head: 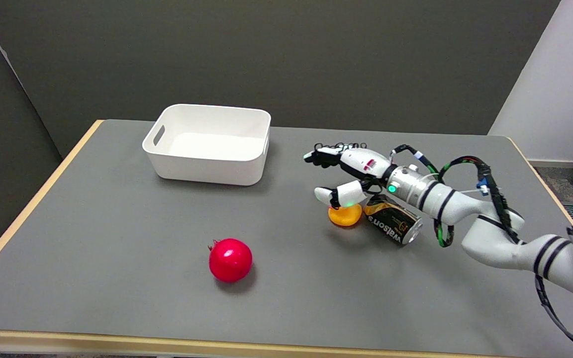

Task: Pick up the yellow duck.

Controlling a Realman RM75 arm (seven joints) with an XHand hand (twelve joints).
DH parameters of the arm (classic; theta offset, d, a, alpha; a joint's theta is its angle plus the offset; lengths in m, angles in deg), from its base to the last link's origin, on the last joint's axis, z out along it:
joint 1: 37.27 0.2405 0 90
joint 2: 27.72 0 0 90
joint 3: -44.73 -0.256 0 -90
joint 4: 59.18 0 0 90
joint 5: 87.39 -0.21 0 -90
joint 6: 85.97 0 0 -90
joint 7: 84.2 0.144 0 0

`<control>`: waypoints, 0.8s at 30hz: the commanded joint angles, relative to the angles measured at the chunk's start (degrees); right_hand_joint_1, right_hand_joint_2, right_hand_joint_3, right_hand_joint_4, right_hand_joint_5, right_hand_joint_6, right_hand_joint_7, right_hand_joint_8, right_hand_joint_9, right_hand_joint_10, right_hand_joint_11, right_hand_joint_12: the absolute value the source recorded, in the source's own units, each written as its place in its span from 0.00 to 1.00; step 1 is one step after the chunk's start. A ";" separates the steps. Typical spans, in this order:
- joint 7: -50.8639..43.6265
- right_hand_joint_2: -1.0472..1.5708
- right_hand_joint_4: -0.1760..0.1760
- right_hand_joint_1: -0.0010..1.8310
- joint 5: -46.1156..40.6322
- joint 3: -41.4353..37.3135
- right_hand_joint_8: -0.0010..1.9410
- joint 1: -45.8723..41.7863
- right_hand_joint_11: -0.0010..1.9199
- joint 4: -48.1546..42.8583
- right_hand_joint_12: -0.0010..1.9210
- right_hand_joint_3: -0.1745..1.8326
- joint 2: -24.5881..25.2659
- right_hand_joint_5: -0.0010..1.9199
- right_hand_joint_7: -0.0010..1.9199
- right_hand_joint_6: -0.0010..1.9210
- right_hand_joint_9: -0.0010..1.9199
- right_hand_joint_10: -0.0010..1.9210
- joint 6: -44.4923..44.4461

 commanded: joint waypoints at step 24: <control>0.37 0.66 0.57 0.27 -0.51 -8.91 0.22 -14.11 0.06 -6.83 0.64 0.52 -4.20 0.13 0.21 0.23 0.15 0.42 -0.95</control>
